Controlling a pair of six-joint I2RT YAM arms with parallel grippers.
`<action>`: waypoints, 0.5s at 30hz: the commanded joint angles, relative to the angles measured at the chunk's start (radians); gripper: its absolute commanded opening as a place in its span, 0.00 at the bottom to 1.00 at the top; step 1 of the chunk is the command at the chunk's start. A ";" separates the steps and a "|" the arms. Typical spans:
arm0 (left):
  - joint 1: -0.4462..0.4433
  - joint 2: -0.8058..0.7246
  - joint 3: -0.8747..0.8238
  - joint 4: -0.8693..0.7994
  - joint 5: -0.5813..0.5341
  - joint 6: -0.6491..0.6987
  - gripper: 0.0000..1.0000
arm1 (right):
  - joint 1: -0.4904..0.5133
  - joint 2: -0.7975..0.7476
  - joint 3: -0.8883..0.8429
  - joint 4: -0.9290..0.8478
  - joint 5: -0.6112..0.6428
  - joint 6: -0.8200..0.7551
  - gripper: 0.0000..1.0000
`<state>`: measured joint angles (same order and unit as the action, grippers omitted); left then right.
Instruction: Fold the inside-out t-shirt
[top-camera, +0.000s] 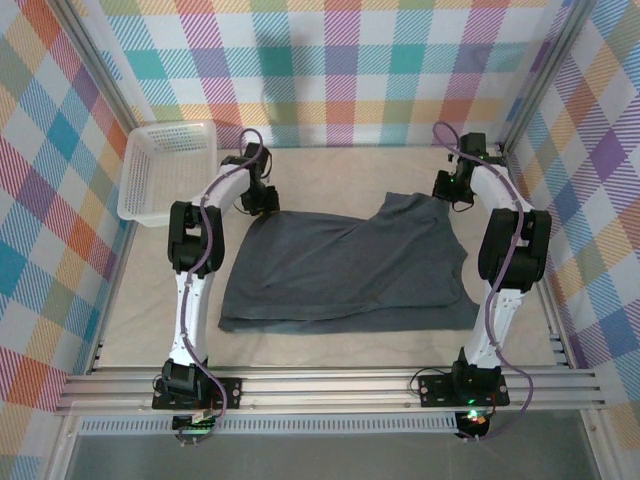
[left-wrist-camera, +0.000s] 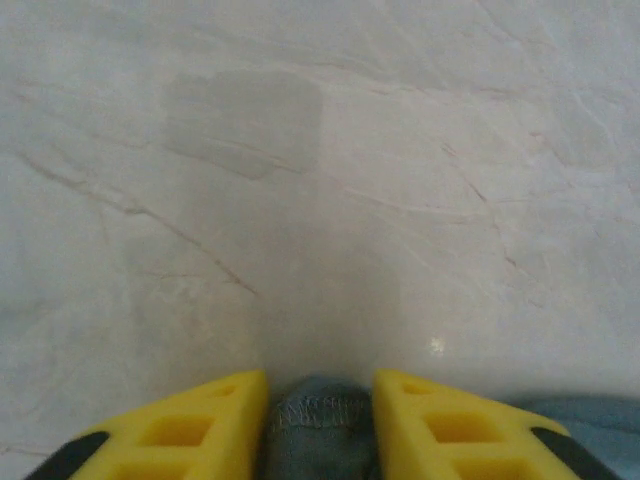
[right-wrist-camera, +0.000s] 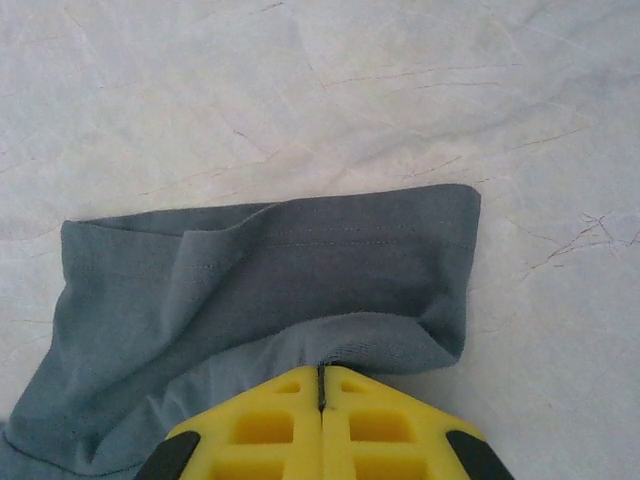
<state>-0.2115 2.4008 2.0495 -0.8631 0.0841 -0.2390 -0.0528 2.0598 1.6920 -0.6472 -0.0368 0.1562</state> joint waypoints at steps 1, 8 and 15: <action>0.002 -0.011 0.009 -0.052 -0.045 0.005 0.22 | 0.001 0.023 0.028 -0.029 0.034 0.035 0.00; 0.061 -0.060 0.033 -0.060 -0.095 -0.018 0.11 | -0.019 0.024 0.035 -0.051 0.073 0.039 0.00; 0.124 -0.109 0.000 -0.049 -0.107 -0.038 0.17 | -0.041 0.021 0.023 -0.057 0.057 0.033 0.00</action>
<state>-0.1158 2.3840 2.0556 -0.8906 0.0048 -0.2646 -0.0856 2.0697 1.6947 -0.6827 0.0261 0.1799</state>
